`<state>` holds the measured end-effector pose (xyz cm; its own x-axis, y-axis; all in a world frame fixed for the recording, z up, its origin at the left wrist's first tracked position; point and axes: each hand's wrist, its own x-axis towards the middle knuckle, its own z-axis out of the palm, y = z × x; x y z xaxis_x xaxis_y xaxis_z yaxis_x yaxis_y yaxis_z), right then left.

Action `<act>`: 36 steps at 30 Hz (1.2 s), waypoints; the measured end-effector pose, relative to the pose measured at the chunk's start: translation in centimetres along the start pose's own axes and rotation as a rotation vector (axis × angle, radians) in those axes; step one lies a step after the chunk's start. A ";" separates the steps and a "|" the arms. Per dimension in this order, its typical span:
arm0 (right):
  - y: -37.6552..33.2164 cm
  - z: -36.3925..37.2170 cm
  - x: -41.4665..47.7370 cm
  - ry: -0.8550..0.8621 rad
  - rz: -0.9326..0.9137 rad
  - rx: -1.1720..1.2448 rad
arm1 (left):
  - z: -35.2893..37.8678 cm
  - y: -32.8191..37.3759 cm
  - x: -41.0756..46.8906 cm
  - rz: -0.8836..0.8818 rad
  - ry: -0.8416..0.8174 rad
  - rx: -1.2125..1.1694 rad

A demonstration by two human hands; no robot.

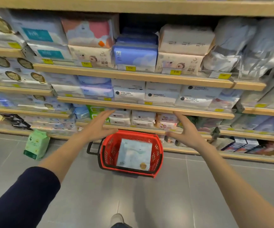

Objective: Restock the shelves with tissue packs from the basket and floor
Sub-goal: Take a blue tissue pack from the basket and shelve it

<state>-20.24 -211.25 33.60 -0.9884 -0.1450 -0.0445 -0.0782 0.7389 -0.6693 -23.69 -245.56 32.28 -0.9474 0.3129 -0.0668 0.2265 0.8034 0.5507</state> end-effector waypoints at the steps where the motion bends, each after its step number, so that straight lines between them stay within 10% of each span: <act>1: 0.1 1.2 0.4 -0.002 0.028 0.015 | 0.2 -1.1 0.5 0.002 -0.019 -0.004; 13: 5.5 15.3 3.8 -0.054 0.305 0.169 | 8.6 -14.3 5.6 -0.122 -0.311 -0.083; 36: 34.5 45.0 14.7 -0.100 0.453 0.322 | 43.3 -37.0 15.8 -0.311 -0.285 -0.469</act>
<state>-31.62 -217.55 -23.53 -0.8959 0.0667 -0.4392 0.4096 0.5064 -0.7588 -37.26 -248.43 -25.17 -0.8411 0.2745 -0.4660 -0.2348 0.5909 0.7718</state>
